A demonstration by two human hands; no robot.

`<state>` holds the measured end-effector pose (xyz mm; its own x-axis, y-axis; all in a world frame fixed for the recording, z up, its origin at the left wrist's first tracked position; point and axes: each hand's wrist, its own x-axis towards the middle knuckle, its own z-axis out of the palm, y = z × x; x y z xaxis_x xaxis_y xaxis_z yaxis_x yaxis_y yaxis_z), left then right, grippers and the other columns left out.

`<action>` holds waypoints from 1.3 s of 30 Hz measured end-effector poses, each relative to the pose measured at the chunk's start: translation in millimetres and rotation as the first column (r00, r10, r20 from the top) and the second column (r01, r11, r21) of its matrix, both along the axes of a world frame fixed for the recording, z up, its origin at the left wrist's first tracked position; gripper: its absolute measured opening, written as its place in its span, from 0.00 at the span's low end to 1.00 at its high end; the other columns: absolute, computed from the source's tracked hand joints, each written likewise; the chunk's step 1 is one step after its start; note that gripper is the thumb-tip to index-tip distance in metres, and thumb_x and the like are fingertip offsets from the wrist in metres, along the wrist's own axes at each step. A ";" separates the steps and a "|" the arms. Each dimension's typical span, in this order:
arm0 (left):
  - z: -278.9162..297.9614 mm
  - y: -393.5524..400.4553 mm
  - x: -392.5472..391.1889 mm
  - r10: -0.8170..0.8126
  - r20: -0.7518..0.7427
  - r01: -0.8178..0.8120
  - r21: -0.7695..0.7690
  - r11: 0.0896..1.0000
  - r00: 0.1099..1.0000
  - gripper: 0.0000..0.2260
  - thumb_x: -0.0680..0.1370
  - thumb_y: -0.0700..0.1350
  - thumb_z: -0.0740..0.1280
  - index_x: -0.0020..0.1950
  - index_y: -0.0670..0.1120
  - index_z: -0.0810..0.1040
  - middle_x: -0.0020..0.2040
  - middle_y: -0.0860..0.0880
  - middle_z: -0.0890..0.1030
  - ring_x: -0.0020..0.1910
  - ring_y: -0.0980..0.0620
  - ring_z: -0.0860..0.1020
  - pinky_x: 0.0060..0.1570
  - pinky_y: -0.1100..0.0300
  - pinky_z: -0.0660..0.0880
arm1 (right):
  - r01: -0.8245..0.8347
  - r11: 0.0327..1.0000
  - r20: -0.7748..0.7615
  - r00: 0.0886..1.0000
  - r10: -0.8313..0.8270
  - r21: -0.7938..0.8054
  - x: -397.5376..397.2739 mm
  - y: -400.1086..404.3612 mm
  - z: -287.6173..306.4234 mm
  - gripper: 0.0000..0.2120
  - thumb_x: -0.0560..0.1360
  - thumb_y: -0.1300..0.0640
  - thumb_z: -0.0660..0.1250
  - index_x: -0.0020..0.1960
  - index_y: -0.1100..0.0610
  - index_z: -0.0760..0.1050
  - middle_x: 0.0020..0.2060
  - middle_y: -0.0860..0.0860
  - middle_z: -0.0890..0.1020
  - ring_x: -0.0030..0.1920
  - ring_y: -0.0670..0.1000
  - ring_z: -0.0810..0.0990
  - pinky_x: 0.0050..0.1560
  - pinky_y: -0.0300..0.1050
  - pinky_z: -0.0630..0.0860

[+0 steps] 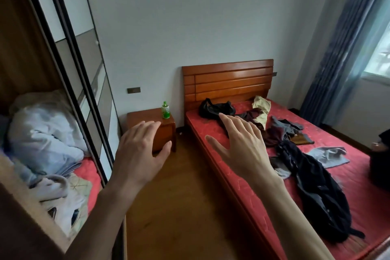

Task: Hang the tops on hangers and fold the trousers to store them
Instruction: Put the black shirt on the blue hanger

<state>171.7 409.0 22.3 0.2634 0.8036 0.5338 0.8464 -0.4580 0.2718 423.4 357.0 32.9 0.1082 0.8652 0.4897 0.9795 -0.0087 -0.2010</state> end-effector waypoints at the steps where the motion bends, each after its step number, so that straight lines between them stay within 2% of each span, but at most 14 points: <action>1: 2.0 14.9 -0.3 0.001 0.002 -0.001 0.002 1.000 1.000 0.27 0.81 0.59 0.66 0.77 0.46 0.71 0.74 0.46 0.75 0.76 0.45 0.70 0.74 0.45 0.65 | -0.003 1.000 -0.001 1.000 0.003 0.005 -0.7 15.4 0.8 0.39 0.80 0.27 0.52 0.83 0.48 0.60 0.78 0.46 0.70 0.80 0.51 0.63 0.82 0.54 0.55; 10: 8.8 114.1 15.6 0.010 0.013 -0.010 -0.017 1.000 1.000 0.29 0.81 0.60 0.64 0.79 0.48 0.69 0.76 0.47 0.73 0.77 0.46 0.68 0.76 0.43 0.66 | -0.018 1.000 -0.012 1.000 0.018 0.006 9.1 118.7 -1.8 0.39 0.80 0.26 0.51 0.83 0.48 0.60 0.78 0.46 0.70 0.81 0.51 0.63 0.81 0.54 0.56; 21: -2.1 240.9 73.2 0.026 -0.025 -0.026 0.002 1.000 0.999 0.28 0.81 0.60 0.64 0.76 0.47 0.71 0.73 0.47 0.75 0.74 0.45 0.71 0.72 0.44 0.68 | -0.075 0.997 -0.026 0.997 0.074 -0.012 64.1 256.4 -14.4 0.38 0.80 0.27 0.53 0.83 0.48 0.60 0.79 0.46 0.69 0.81 0.51 0.62 0.82 0.55 0.56; 27: 0.6 320.0 106.3 0.103 -0.030 -0.102 0.040 0.994 0.994 0.25 0.83 0.60 0.63 0.75 0.46 0.72 0.71 0.47 0.76 0.72 0.45 0.72 0.70 0.45 0.70 | -0.166 0.986 -0.029 0.986 0.165 -0.029 97.0 354.6 -11.6 0.40 0.79 0.25 0.50 0.83 0.47 0.60 0.79 0.46 0.68 0.81 0.51 0.61 0.82 0.56 0.56; 30: 4.3 355.2 117.8 0.155 -0.034 -0.152 0.061 0.986 0.987 0.27 0.80 0.60 0.62 0.74 0.45 0.73 0.70 0.47 0.77 0.70 0.45 0.73 0.69 0.45 0.72 | -0.231 0.973 -0.031 0.973 0.230 -0.017 108.5 402.7 -6.8 0.38 0.79 0.26 0.52 0.81 0.48 0.62 0.78 0.47 0.71 0.80 0.52 0.64 0.81 0.57 0.58; 35: 10.1 390.3 118.4 0.278 -0.031 -0.273 0.122 0.954 0.960 0.27 0.81 0.63 0.58 0.71 0.46 0.74 0.67 0.47 0.79 0.66 0.45 0.75 0.65 0.45 0.74 | -0.375 0.927 -0.024 0.927 0.375 -0.026 112.1 474.0 1.2 0.37 0.81 0.27 0.53 0.81 0.48 0.63 0.76 0.48 0.73 0.79 0.53 0.66 0.80 0.56 0.60; 39: 15.3 401.8 101.7 0.419 -0.036 -0.413 0.122 0.903 0.907 0.26 0.80 0.62 0.60 0.71 0.47 0.73 0.67 0.47 0.79 0.67 0.45 0.76 0.65 0.46 0.74 | -0.481 0.876 -0.029 0.877 0.480 -0.045 92.1 515.8 7.6 0.37 0.81 0.27 0.53 0.82 0.47 0.61 0.76 0.47 0.72 0.79 0.53 0.66 0.80 0.57 0.60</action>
